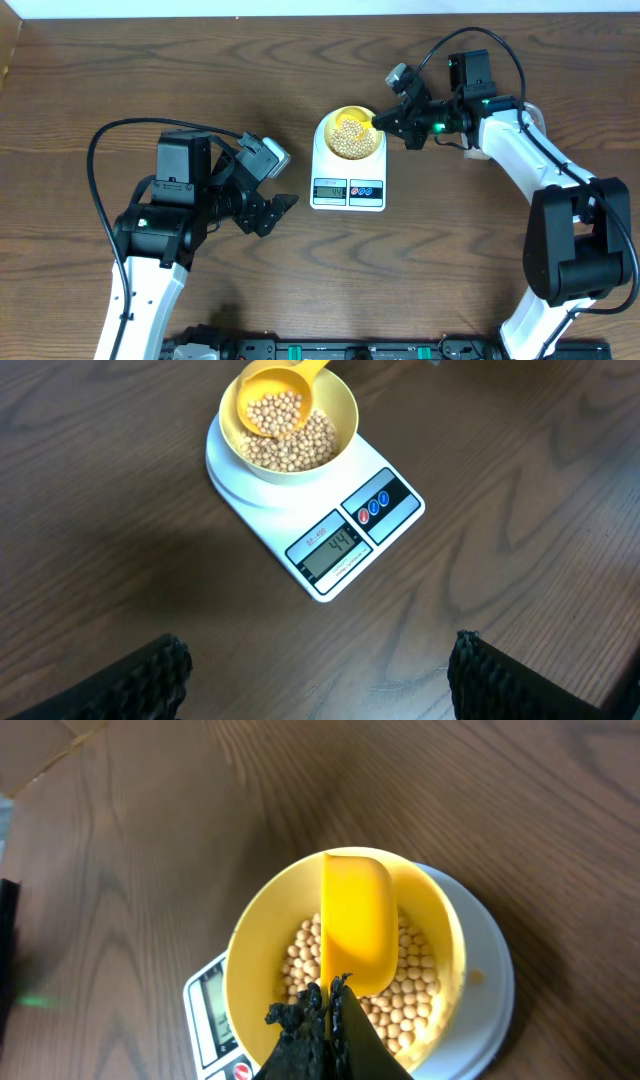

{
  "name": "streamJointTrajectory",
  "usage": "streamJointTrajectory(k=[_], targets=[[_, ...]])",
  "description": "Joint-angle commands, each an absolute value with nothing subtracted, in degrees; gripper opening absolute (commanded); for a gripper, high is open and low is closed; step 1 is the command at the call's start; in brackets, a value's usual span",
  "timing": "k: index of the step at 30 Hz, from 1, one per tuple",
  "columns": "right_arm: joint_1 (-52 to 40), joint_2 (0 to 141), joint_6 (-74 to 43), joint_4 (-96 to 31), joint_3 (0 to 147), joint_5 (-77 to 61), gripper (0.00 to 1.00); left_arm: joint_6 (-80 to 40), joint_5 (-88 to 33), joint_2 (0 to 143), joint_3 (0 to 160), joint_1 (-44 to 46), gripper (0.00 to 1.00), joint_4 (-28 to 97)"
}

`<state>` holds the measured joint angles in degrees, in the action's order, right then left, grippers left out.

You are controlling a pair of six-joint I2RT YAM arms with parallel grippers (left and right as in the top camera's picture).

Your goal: Scoop item into bowl and weigh 50g on scale

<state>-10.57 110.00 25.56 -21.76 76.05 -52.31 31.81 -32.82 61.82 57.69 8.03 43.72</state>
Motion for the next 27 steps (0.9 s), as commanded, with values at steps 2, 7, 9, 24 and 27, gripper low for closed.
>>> streamJointTrajectory(k=[2,7,9,24,27], targets=[[-10.4,110.4,25.4,-21.3,75.9,-51.2,0.01,32.6,-32.7,61.8,57.5,7.8,0.85,43.9],[-10.6,110.4,25.5,-22.2,75.9,-53.4,0.01,32.6,-32.7,61.8,57.5,7.8,0.84,43.9],[-10.3,110.4,25.8,-22.1,75.9,-51.2,0.01,32.6,-32.7,61.8,57.5,7.8,0.84,43.9],[-9.9,110.4,24.0,-20.5,76.0,-54.2,0.01,32.6,-32.7,61.8,57.5,7.8,0.84,43.9],[-10.0,110.4,20.8,-20.4,76.0,-54.4,0.01,32.6,-32.7,61.8,57.5,7.8,0.84,43.9]])
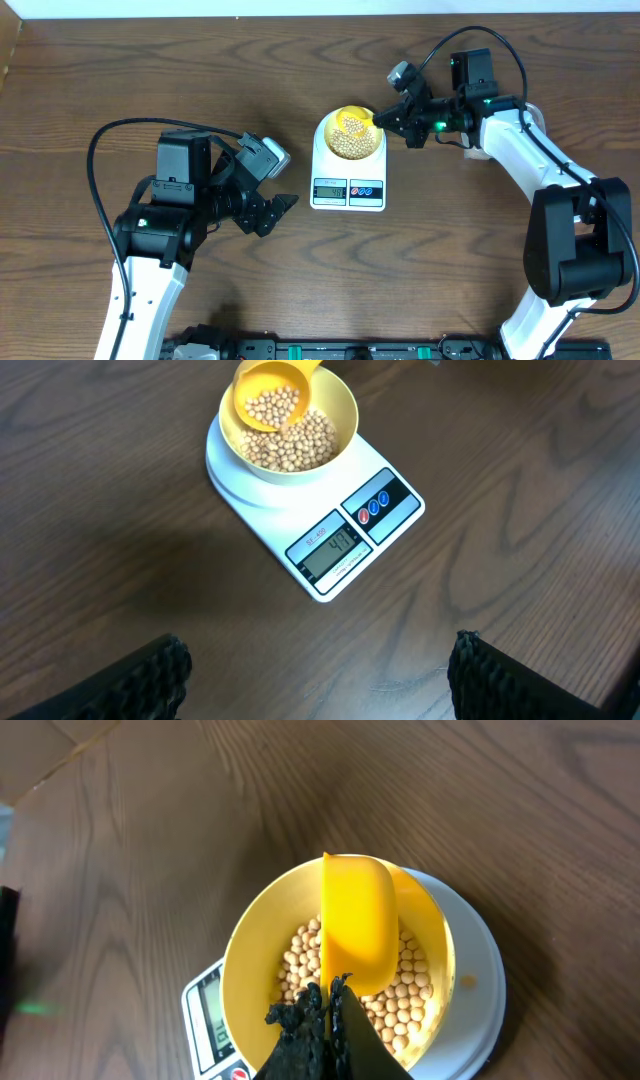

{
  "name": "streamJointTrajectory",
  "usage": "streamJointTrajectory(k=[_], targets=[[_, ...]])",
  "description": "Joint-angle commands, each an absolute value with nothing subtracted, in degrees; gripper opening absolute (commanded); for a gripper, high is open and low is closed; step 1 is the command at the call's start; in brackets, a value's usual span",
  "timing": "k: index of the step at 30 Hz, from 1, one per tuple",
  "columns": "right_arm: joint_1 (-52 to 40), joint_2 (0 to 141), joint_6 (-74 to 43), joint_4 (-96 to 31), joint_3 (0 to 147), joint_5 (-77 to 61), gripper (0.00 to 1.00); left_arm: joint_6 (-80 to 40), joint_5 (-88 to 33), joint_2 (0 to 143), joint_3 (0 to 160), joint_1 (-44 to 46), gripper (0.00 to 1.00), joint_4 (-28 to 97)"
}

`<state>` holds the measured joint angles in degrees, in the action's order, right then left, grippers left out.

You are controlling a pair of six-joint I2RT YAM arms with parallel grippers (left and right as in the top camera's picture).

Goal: Scoop item into bowl and weigh 50g on scale
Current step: 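Raise the scoop upright above the bowl with the right gripper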

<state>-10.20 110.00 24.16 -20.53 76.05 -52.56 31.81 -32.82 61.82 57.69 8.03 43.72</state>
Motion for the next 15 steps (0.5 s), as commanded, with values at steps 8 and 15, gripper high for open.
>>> streamJointTrajectory(k=[8,15], targets=[[-9.0,110.4,18.6,-20.4,76.0,-58.6,0.01,32.6,-32.7,61.8,57.5,7.8,0.84,43.9],[-7.8,110.4,17.5,-20.3,76.0,-61.5,0.01,32.6,-32.7,61.8,57.5,7.8,0.84,43.9]])
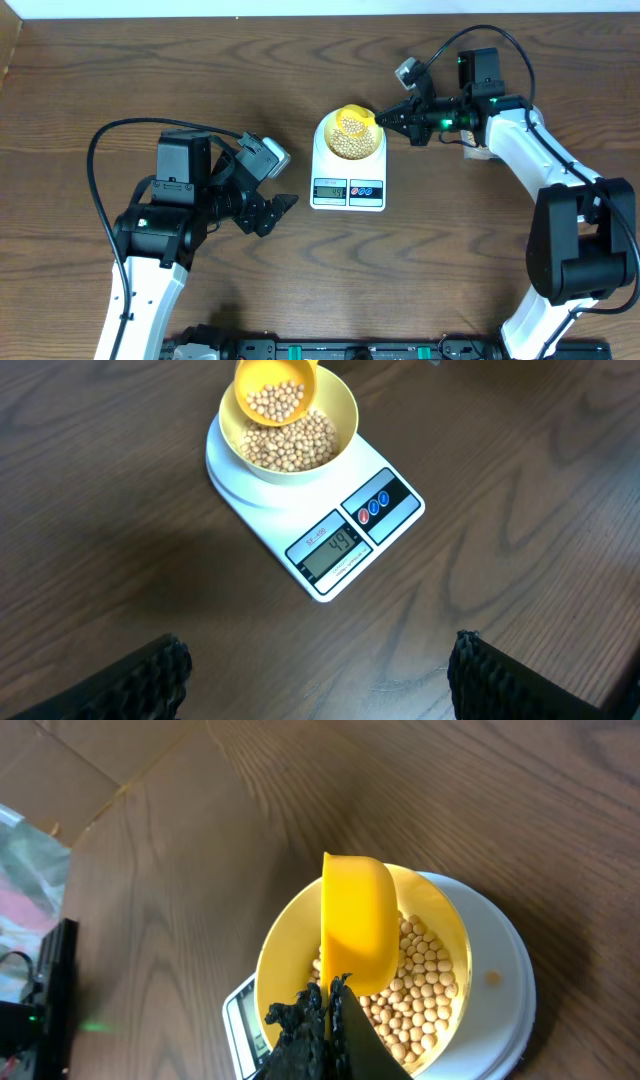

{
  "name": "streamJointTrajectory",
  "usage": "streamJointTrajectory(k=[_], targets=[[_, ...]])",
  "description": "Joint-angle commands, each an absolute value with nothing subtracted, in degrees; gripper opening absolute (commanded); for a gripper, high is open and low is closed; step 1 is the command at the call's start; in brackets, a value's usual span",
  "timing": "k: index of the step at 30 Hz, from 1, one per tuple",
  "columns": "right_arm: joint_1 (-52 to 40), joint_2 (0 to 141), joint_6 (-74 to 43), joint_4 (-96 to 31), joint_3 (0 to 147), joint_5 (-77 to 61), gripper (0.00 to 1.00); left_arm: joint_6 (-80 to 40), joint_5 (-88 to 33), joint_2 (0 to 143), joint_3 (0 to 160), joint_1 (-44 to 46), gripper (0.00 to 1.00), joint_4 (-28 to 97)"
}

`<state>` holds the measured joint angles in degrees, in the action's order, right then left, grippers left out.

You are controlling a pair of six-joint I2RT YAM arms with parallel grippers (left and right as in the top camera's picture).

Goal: Scoop item into bowl and weigh 50g on scale
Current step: 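Raise the scoop upright above the bowl with the right gripper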

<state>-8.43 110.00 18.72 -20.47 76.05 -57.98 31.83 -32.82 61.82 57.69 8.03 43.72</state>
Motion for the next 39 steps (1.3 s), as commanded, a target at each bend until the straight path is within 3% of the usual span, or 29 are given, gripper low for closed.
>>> streamJointTrajectory(k=[1,27,32,39], targets=[[-7.6,110.4,17.5,-20.4,76.0,-61.7,0.01,32.6,-32.7,61.8,57.5,7.8,0.84,43.9],[-7.0,110.4,17.1,-19.2,76.0,-62.3,0.01,32.6,-32.7,61.8,57.5,7.8,0.84,43.9],[-7.0,110.4,16.8,-19.1,76.0,-67.7,0.01,32.6,-32.7,61.8,57.5,7.8,0.85,43.9],[-6.4,110.4,13.8,-16.9,76.0,-62.8,0.01,32.6,-32.7,61.8,57.5,7.8,0.84,43.9]])
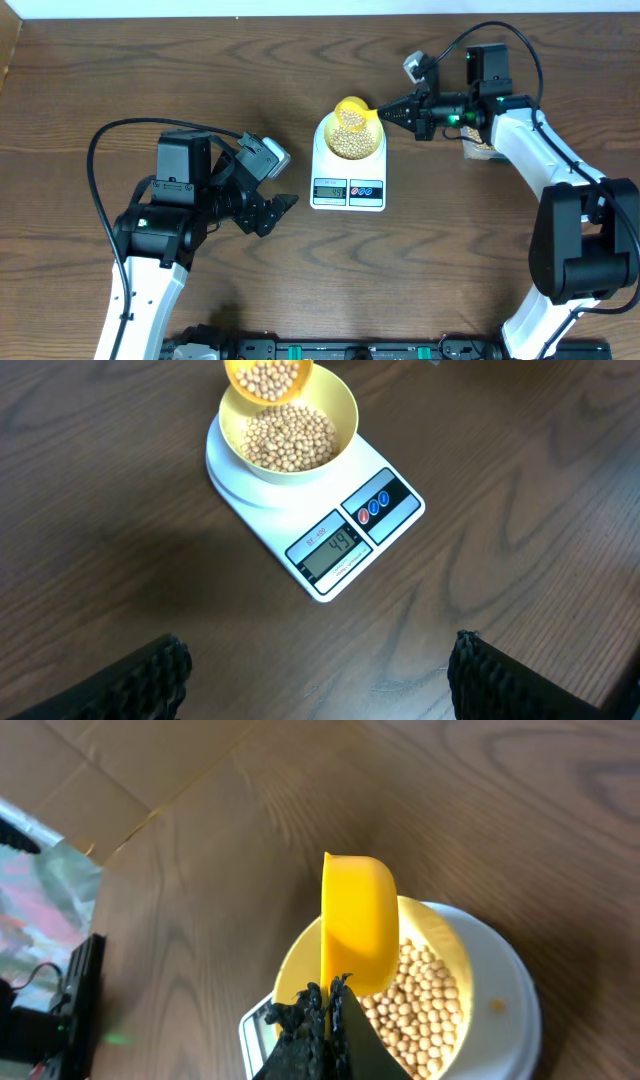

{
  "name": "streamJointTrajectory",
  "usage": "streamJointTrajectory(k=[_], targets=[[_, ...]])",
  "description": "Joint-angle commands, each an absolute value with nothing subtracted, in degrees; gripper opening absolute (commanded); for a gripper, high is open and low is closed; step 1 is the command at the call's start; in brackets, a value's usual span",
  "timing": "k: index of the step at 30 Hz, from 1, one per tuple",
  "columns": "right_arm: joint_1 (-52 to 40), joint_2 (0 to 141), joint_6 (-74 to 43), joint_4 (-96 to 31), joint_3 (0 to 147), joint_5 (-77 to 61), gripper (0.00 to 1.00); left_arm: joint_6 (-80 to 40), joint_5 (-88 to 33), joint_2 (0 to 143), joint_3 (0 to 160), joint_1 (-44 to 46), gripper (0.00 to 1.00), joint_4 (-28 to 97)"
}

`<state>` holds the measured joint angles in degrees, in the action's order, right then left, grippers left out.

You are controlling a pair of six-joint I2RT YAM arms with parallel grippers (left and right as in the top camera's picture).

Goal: Scoop item into bowl and weigh 50g on scale
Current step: 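Raise the scoop upright above the bowl with the right gripper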

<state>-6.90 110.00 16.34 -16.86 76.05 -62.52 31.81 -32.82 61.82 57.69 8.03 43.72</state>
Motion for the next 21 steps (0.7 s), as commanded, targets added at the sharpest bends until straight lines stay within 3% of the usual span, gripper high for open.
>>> streamJointTrajectory(k=[1,21], targets=[[-6.4,110.4,13.5,-17.1,76.0,-62.7,0.01,32.6,-32.7,61.8,57.5,7.8,0.85,43.9],[-6.4,110.4,3.9,-15.7,76.0,-58.9,0.01,32.6,-32.7,61.8,57.5,7.8,0.84,43.9]])
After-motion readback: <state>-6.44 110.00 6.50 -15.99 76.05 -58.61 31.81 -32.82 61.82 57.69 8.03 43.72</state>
